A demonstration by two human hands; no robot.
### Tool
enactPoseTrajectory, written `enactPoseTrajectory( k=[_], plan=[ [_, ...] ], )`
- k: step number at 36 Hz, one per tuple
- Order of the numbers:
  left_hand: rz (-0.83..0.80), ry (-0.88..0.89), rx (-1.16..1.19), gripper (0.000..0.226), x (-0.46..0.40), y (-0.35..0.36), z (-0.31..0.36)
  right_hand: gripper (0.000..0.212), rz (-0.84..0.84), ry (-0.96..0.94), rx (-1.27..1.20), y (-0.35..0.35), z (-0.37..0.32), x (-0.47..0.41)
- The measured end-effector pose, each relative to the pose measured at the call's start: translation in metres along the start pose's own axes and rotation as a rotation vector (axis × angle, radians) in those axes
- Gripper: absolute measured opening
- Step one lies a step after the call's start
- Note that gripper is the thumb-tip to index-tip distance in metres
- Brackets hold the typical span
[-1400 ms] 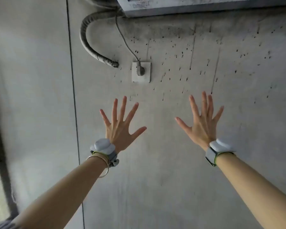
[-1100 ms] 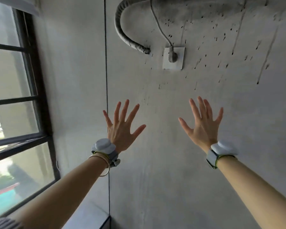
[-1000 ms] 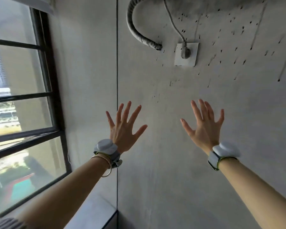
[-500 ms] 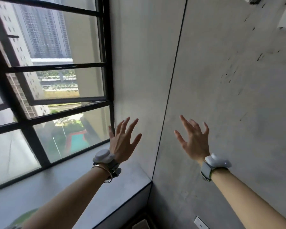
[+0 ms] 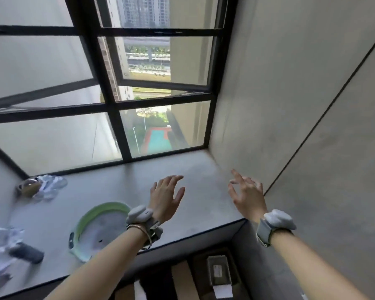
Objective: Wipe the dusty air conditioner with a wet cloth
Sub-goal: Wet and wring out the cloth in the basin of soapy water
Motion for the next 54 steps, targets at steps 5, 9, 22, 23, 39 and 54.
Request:
enactPoseTrajectory(
  k=[5, 9, 22, 23, 39, 54],
  plan=[
    [-0.015, -0.198, 0.083, 0.041, 0.030, 0.020, -0.066, 0.054, -0.174, -0.037, -0.082, 0.075, -0.014, 0.000],
    [0.021, -0.354, 0.111, 0.047, 0.065, 0.031, -0.122, 0.054, -0.288, -0.099, -0.124, 0.133, -0.035, 0.003],
    [0.087, -0.873, 0.337, 0.032, 0.183, 0.093, -0.275, 0.054, -0.579, -0.065, -0.350, 0.308, -0.089, 0.046],
    [0.080, -0.904, 0.349, 0.032, 0.189, 0.100, -0.286, 0.053, -0.600, -0.037, -0.380, 0.322, -0.093, 0.050],
    [0.301, -1.237, 0.578, 0.036, 0.247, 0.266, -0.526, 0.041, -0.939, 0.205, -0.781, 0.654, -0.165, 0.134],
    [0.429, -1.024, 0.785, 0.026, 0.220, 0.347, -0.642, 0.011, -1.006, 0.202, -1.019, 0.802, -0.183, 0.156]
  ],
)
Point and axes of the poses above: each hand's wrist, its own x-axis away from the middle knuckle, its own y-axis out of the palm, z = x × y, the point moved 10 cm from there along -x, towards the middle knuckle, and after that the axes turned 2 degrees about -y, right-handed, at the moved point
